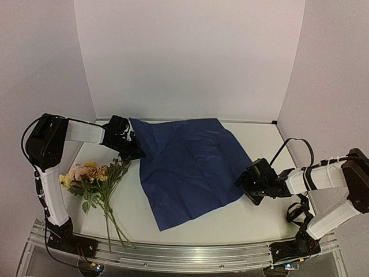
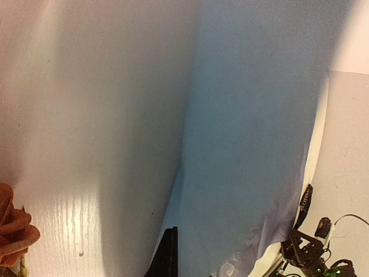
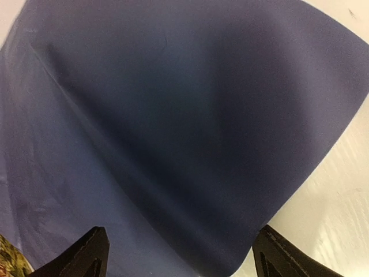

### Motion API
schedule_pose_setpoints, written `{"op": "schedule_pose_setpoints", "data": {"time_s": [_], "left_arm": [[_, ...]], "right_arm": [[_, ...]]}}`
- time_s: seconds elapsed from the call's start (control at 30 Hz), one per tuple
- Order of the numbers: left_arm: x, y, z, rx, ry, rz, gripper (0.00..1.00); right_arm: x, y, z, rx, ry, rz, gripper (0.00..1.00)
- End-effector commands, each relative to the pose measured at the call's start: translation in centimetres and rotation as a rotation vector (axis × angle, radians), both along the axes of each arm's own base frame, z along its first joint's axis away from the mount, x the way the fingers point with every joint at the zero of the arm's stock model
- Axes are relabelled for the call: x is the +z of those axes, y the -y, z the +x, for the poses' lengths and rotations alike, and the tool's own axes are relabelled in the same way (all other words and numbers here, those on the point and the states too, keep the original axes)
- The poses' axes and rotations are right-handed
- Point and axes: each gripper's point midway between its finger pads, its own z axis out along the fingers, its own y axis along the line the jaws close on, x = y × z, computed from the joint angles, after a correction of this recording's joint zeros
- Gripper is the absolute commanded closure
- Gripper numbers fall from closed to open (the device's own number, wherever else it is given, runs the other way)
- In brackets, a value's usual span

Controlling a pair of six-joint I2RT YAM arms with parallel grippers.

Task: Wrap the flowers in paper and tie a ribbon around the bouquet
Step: Adjust the flattened wrapping paper at the center of the board.

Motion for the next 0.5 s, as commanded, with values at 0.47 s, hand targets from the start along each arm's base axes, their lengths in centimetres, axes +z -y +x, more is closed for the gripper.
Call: {"op": "schedule_pose_setpoints", "data": {"time_s": [0.47], "left_arm": [[1.2,0.3,-4.3,-0.019,0.016,0.009,1.0]], "right_arm": [[-0.8,0.2,1.5,-0.011,0.057,0.026,0.49]]}}
